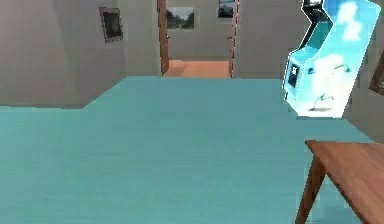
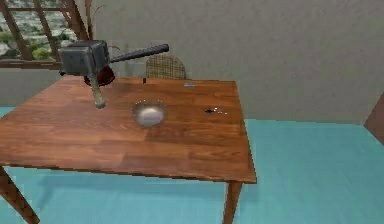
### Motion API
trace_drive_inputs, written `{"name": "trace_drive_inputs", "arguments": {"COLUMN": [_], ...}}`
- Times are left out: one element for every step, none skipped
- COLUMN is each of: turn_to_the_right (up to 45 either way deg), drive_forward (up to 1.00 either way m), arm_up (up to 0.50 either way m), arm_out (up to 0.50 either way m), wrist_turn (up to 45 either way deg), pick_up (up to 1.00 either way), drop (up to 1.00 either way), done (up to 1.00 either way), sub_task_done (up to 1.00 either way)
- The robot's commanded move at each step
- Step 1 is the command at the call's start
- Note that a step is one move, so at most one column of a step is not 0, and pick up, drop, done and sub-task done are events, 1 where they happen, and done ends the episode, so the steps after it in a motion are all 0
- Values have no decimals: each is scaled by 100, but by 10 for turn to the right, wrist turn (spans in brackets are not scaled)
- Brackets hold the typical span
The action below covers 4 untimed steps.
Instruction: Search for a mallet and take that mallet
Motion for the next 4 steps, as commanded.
{"name": "trace_drive_inputs", "arguments": {"turn_to_the_right": [-210,450,330,0], "drive_forward": [0,0,0,40], "arm_up": [0,0,0,0], "arm_out": [0,0,0,0], "wrist_turn": [0,0,0,0], "pick_up": [0,0,0,0], "drop": [0,0,0,0], "done": [0,0,0,0], "sub_task_done": [0,0,0,0]}}
